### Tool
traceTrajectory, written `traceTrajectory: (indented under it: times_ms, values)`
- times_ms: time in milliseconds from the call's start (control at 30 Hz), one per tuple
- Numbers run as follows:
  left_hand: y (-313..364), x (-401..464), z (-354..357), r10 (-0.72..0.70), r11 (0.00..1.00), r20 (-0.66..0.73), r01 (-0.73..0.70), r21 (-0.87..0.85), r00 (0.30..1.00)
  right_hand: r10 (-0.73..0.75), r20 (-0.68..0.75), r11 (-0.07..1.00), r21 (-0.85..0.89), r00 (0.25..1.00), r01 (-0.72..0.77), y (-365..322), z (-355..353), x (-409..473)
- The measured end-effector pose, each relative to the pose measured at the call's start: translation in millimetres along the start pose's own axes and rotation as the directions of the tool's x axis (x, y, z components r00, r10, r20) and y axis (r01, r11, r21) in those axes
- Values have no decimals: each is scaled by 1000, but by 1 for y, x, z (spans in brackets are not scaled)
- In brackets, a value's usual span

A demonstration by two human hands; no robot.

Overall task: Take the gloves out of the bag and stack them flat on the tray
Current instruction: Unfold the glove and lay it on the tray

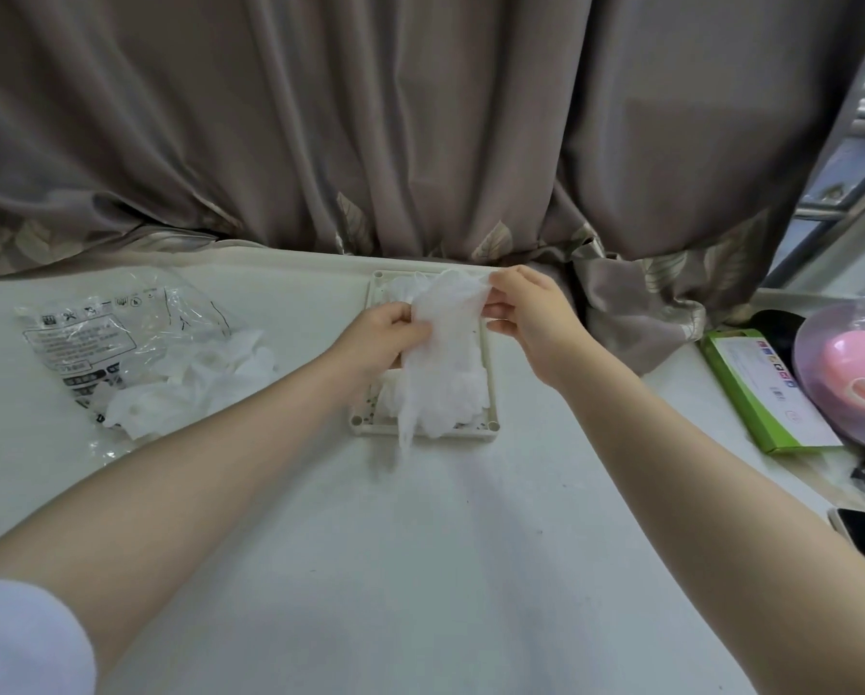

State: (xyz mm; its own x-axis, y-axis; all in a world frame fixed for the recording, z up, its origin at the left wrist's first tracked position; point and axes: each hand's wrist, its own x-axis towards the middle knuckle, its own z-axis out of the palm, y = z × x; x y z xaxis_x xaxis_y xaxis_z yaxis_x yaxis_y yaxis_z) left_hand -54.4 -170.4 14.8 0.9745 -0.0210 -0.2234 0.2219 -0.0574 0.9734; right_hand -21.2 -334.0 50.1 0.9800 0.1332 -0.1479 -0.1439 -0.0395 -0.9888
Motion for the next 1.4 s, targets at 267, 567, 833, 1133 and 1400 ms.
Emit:
traceTrajectory:
  times_ms: [267, 567, 833, 1133, 1400]
  values:
    - [18, -12, 3, 254, 966, -19, -253, 57, 967, -6, 216, 986, 163, 976, -30, 7, 16, -8]
    - [27, -4, -10, 536, 799, -138, -448, 400, 833, 91, 343, 962, 213, 935, -172, 24, 11, -1]
    - [-13, 13, -19, -246, 963, 208, 263, -59, 947, 378, 263, 878, 202, 888, -434, 41, 15, 17]
    - [-26, 47, -22, -128, 989, 115, 119, 84, 985, 84, 198, 970, -239, 976, -35, 52, 8, 53]
    - [-30, 60, -25, -121, 992, 224, 113, 48, 967, 72, 244, 781, -617, 967, 97, 55, -5, 83]
